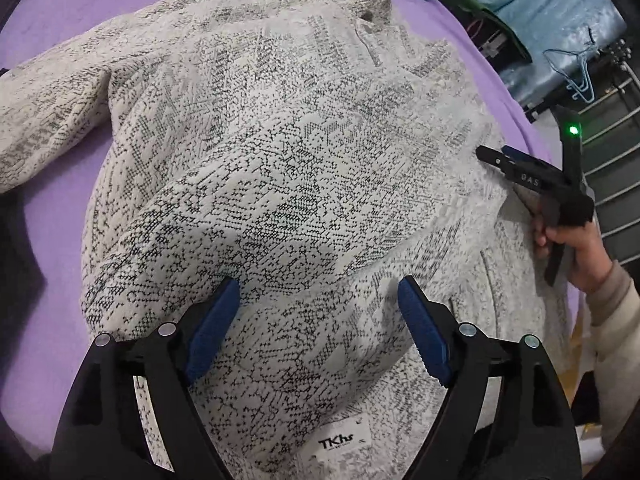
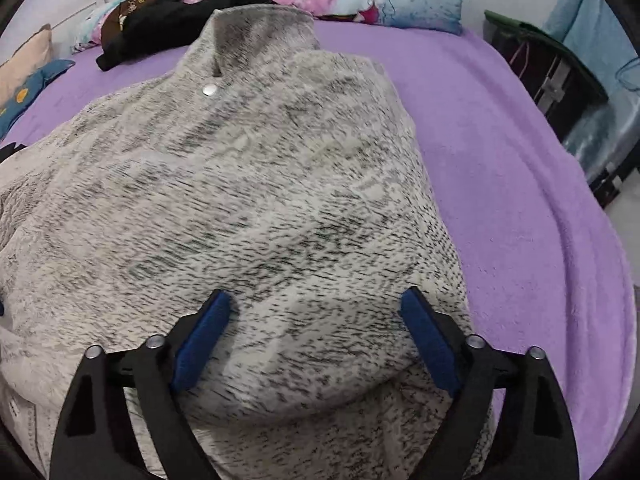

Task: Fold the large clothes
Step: 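Move the left tool to the other sleeve cuff and grasp it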

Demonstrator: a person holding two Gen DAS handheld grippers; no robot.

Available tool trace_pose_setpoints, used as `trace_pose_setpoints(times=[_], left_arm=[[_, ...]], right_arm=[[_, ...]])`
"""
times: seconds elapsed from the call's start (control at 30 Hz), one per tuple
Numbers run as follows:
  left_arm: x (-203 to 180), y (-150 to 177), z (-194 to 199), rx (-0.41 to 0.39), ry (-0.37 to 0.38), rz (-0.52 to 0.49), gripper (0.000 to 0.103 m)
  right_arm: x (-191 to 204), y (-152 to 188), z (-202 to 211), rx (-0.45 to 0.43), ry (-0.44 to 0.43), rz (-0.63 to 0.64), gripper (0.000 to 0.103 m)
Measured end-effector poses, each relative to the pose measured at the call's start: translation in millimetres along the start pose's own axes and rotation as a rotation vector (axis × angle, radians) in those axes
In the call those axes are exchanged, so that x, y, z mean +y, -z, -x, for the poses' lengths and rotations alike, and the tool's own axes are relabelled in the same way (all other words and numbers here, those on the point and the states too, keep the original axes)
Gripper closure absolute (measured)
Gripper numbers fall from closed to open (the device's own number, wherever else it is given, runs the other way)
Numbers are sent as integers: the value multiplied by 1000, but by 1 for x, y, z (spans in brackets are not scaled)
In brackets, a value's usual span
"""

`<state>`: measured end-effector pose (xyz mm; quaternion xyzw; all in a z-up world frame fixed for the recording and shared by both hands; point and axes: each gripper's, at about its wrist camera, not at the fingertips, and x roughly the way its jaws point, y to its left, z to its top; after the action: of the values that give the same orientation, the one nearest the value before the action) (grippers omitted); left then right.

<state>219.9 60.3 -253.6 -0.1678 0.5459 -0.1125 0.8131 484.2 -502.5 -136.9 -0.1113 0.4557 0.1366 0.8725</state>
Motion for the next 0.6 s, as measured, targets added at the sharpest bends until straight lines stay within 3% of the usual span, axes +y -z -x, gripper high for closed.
trace_pose_setpoints(times=[0.27, 0.4, 0.6], left_arm=[[15, 5, 52, -79, 29, 81, 20], [51, 15, 87, -106, 74, 212, 20], [116, 29, 144, -220, 132, 393, 20]], right_arm=[[26, 4, 57, -93, -5, 8, 9], [44, 24, 90, -133, -48, -23, 9], [88, 62, 130, -170, -84, 69, 9]])
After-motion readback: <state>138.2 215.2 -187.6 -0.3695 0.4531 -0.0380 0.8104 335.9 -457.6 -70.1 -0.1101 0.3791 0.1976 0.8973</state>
